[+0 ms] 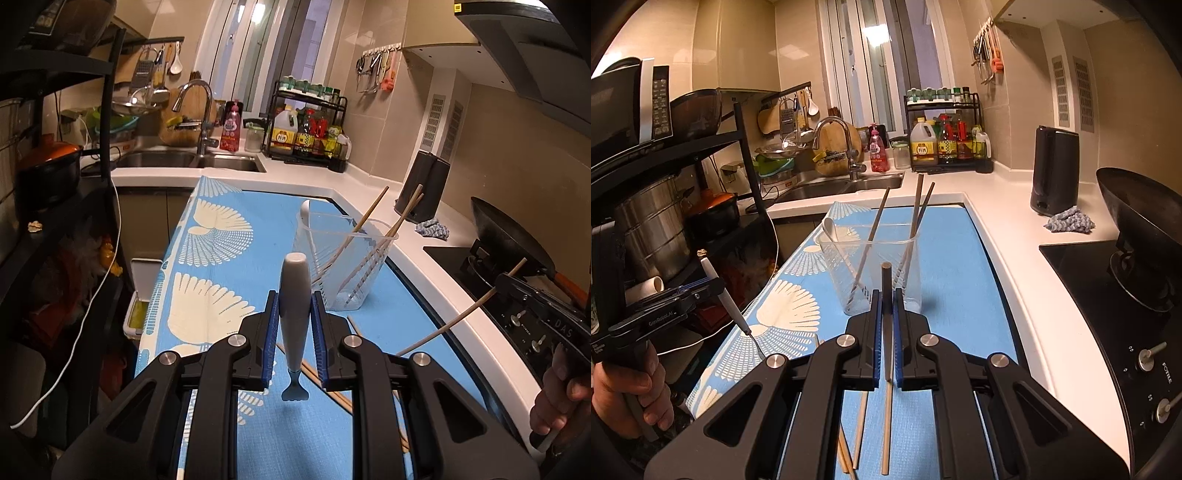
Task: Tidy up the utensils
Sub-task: 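Lift the fork with the left tool while the right tool carries its chopstick above the container, then open the left tool to drop the fork into the container while the right tool releases its chopstick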
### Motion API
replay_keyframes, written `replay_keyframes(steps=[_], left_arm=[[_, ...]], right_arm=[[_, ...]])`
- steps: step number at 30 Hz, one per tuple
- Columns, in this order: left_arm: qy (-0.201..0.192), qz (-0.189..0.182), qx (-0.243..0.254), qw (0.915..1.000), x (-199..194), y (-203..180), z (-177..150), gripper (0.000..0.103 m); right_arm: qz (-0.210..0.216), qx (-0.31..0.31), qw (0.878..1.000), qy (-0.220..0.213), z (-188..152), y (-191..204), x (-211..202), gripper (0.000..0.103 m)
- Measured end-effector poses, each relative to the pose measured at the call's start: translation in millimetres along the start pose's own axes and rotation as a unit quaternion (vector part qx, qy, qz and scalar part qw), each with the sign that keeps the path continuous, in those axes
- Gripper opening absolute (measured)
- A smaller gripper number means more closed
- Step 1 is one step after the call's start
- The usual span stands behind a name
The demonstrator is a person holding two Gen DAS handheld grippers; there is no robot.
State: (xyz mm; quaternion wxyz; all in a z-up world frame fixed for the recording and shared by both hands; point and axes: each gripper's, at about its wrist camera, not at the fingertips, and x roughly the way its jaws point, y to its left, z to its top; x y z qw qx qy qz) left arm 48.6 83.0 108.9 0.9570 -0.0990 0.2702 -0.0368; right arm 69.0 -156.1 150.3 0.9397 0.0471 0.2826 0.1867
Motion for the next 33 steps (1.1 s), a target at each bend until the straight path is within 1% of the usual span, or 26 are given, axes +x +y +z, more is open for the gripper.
replay_keyframes(steps=[5,11,16,19,24,27,30,33], left_arm=[[0.009,-0.002,-0.003,1.0000,1,-2,13,0.018],[0.020,-0.010,-0.007,0.9997,9,-4,25,0.018],[0.026,-0.013,-0.007,0.9996,16,-5,36,0.018],[0.027,-0.020,-0.005,0.9994,20,-9,47,0.018],[0.008,-0.031,0.005,0.9995,22,-19,80,0.018],[-0.011,-0.039,0.009,0.9992,23,-25,109,0.018],[-0.028,-0.041,0.014,0.9987,28,-33,132,0.018],[-0.042,-0.043,0.015,0.9981,36,-39,151,0.018]], right_arm=[[-0.004,-0.014,1.000,0.006,18,7,2,0.006],[0.001,-0.023,1.000,0.014,38,13,5,0.006],[0.011,-0.020,1.000,0.022,51,13,10,0.006],[0.015,-0.017,1.000,0.017,63,13,11,0.006],[0.026,-0.024,0.999,-0.007,96,19,8,0.006],[0.027,-0.031,0.999,-0.027,119,23,5,0.006],[0.023,-0.041,0.998,-0.050,143,27,3,0.005],[0.015,-0.047,0.997,-0.063,160,28,7,0.005]])
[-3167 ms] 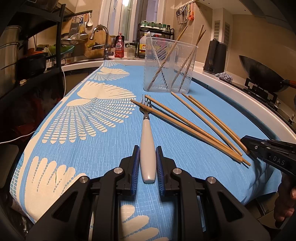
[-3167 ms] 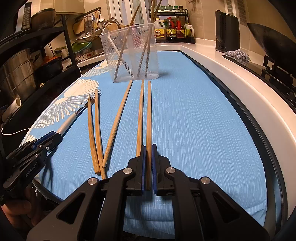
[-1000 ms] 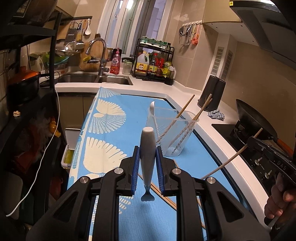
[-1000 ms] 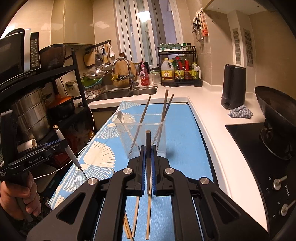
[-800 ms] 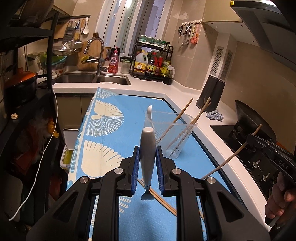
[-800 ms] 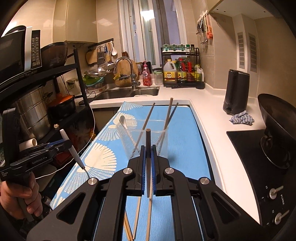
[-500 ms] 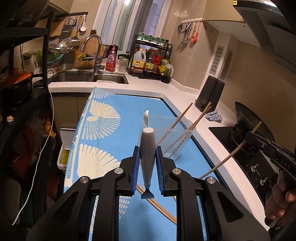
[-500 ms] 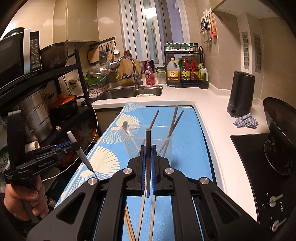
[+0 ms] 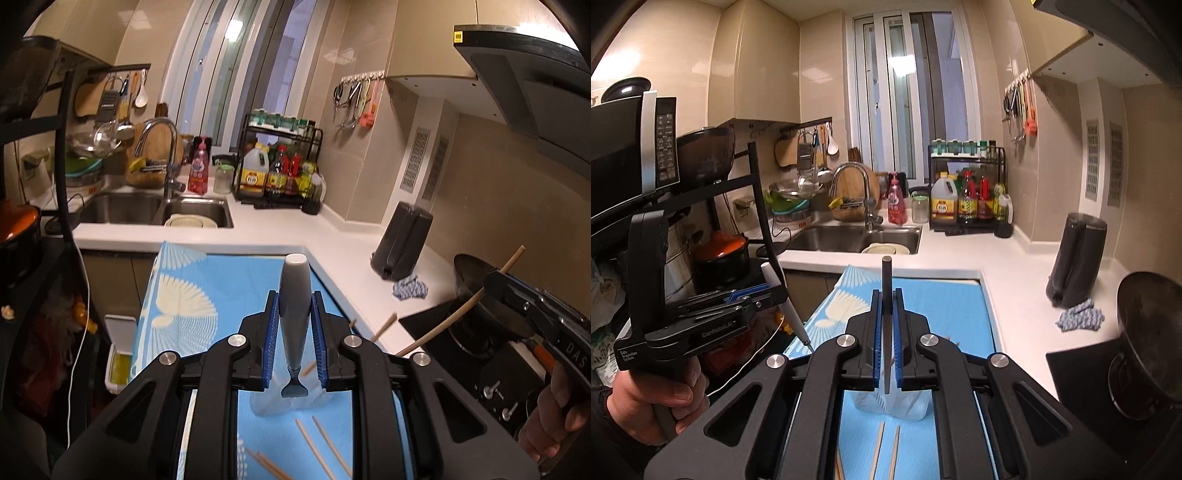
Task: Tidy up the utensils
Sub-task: 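Open the left tool to drop the fork into the container while the right tool releases its chopstick, then move both open tools back down to the chopsticks on the cloth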
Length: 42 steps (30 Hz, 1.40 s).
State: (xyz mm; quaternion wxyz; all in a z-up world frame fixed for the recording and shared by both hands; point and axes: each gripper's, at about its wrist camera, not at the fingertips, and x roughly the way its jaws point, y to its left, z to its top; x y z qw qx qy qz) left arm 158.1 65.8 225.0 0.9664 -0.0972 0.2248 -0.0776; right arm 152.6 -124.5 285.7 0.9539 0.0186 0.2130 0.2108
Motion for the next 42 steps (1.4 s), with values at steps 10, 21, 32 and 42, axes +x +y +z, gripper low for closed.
replay_keyframes(steps=[10,21,32,42], left_arm=[[0.029,0.012,0.001,0.9995,58,10,-3,0.018],[0.071,0.007,0.021,0.9972,107,14,-32,0.018],[0.079,0.010,-0.001,0.9968,111,24,-42,0.037],[0.021,0.020,0.001,0.9996,35,14,-38,0.038]], right_arm=[[-0.024,0.005,1.000,-0.001,-1,-14,44,0.005],[-0.025,0.014,0.998,0.060,-43,-20,107,0.005],[-0.034,0.032,0.993,0.104,-67,-32,122,0.019],[-0.049,0.021,0.997,0.053,-55,-29,55,0.025]])
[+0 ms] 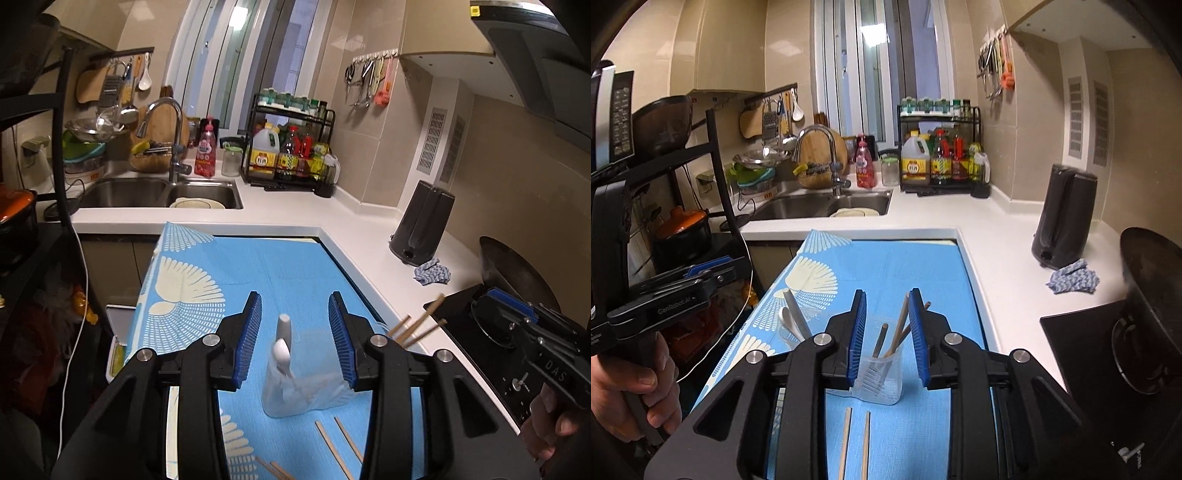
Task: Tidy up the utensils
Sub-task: 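Move both open tools back down to the chopsticks on the cloth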
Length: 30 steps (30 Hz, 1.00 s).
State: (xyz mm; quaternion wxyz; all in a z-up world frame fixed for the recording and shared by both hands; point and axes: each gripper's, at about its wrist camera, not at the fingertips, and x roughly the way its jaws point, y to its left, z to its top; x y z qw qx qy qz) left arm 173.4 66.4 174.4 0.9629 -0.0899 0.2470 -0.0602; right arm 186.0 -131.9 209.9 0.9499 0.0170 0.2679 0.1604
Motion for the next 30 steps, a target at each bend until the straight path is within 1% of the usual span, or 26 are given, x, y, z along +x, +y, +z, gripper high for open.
replay_keyframes(steps=[3,6,9,13,14,15,16,19,21,23,24,26,27,30], left_arm=[[-0.011,0.002,0.000,0.9999,-21,-3,-16,0.038],[-0.008,0.003,-0.004,1.0000,-37,-8,-46,0.038],[0.000,0.010,0.001,1.0000,-45,-11,-78,0.038],[0.014,0.007,-0.009,0.9998,-50,-13,-134,0.036],[0.015,0.007,-0.010,0.9998,-51,-13,-146,0.031],[0.015,0.009,-0.012,0.9998,-52,-13,-164,0.029],[0.018,0.012,-0.014,0.9997,-52,-14,-176,0.028],[0.043,0.017,-0.027,0.9986,-49,-16,-219,0.023],[0.059,0.011,-0.034,0.9976,-47,-21,-238,0.023],[0.071,0.009,-0.028,0.9970,-46,-28,-252,0.023],[0.078,-0.002,-0.029,0.9965,-45,-32,-257,0.023],[0.089,-0.021,-0.033,0.9952,-40,-37,-260,0.023],[0.096,-0.034,-0.043,0.9938,-37,-37,-261,0.023],[0.114,-0.050,-0.062,0.9904,-29,-36,-262,0.023]], right_arm=[[0.004,-0.002,1.000,-0.022,-14,1,-29,0.025],[0.008,-0.007,0.999,-0.035,-35,4,-48,0.025],[0.014,-0.007,0.999,-0.036,-69,8,-62,0.025],[0.012,-0.009,0.999,-0.031,-121,13,-68,0.023],[0.014,-0.003,0.999,-0.032,-135,12,-69,0.017],[0.018,0.005,0.999,-0.032,-150,11,-69,0.009],[0.021,0.015,0.999,-0.024,-167,9,-66,0.007],[0.020,0.039,0.999,0.021,-210,6,-57,0.006],[0.019,0.038,0.998,0.043,-233,8,-54,0.007],[0.018,0.036,0.998,0.058,-249,8,-50,0.008],[0.020,0.037,0.997,0.065,-255,8,-48,0.010],[0.032,0.038,0.995,0.084,-266,10,-41,0.010],[0.033,0.034,0.995,0.091,-270,11,-38,0.010],[0.039,0.035,0.994,0.095,-274,14,-35,0.011]])
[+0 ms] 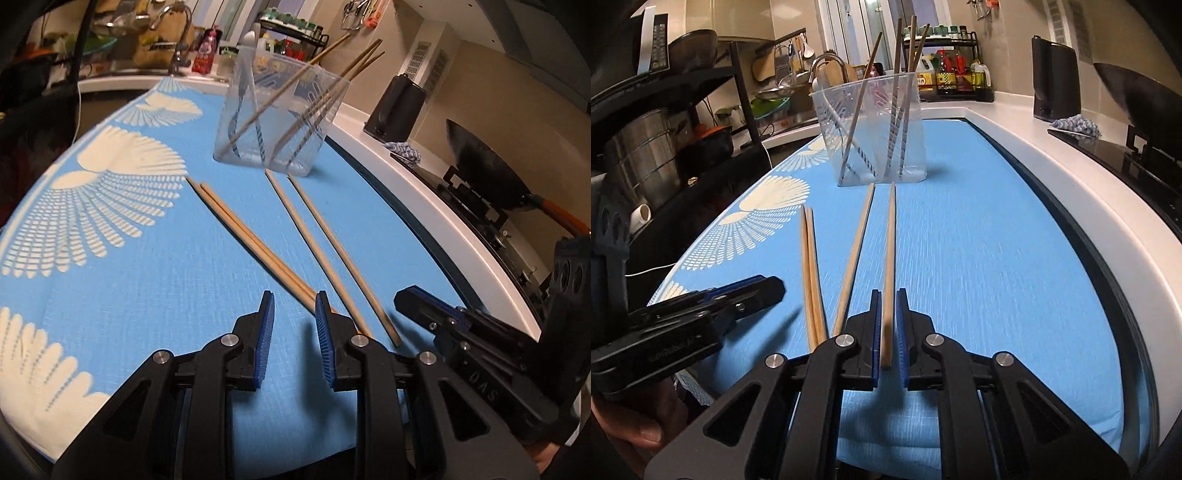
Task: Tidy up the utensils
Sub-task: 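Move both open tools back down to the chopsticks on the cloth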
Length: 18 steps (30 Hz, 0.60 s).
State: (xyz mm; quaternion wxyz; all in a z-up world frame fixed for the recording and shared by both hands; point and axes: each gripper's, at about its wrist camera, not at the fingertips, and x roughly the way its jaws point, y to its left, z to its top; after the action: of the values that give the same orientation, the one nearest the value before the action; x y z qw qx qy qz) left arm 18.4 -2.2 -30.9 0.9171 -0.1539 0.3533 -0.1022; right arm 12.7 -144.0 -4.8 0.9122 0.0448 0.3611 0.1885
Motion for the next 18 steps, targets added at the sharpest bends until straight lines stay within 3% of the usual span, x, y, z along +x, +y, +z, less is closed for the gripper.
replay_keyframes(steps=[3,10,18], left_arm=[[0.013,-0.007,-0.006,0.9999,8,-4,-4,0.023],[0.037,0.031,0.027,0.9985,21,-20,-5,0.024],[0.047,0.069,0.061,0.9946,25,-28,-2,0.026]], right_arm=[[0.010,-0.005,1.000,0.011,-3,4,6,0.012],[-0.003,-0.009,0.999,0.038,-9,2,16,0.012],[-0.011,-0.024,0.999,0.036,-11,4,15,0.009]])
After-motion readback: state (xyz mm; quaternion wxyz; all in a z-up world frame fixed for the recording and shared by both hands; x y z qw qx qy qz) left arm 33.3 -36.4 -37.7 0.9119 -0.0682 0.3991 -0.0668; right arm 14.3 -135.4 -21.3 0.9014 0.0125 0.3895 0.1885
